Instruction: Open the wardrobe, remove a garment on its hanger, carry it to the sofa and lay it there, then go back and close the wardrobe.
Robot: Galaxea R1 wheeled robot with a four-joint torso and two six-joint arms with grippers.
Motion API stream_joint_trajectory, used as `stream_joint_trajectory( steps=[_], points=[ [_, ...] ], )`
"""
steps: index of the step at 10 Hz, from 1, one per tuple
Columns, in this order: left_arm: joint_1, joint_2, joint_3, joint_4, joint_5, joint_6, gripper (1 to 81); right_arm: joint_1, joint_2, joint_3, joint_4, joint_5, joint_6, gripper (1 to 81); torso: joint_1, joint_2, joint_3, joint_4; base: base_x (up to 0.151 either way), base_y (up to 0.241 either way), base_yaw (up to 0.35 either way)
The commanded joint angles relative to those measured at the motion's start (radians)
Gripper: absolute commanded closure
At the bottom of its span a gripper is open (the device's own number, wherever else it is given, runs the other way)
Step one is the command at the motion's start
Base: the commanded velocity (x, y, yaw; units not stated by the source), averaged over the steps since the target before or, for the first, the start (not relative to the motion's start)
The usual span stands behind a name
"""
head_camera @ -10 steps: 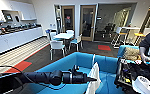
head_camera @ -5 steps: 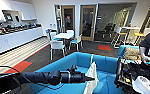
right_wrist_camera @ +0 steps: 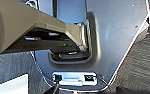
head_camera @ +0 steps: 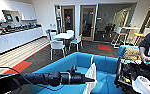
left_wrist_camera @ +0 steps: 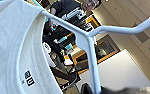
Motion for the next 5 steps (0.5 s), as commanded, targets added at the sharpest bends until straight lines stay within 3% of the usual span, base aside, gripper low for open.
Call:
stream_joint_trajectory(
  steps=[1,5],
  points=[
    [-0.155,0.008,0.029,0.024,-0.048,0.014,81.1,0.023,0.005,0.005,-0.010,-0.047,-0.003,1.0,0.000,0.000,0.000,0.000,0.080,0.000,0.000],
    [-0.155,0.011,0.030,0.022,-0.053,0.014,81.1,0.023,0.005,0.005,-0.010,-0.047,-0.001,1.0,0.000,0.000,0.000,0.000,0.099,0.000,0.000]
  ],
)
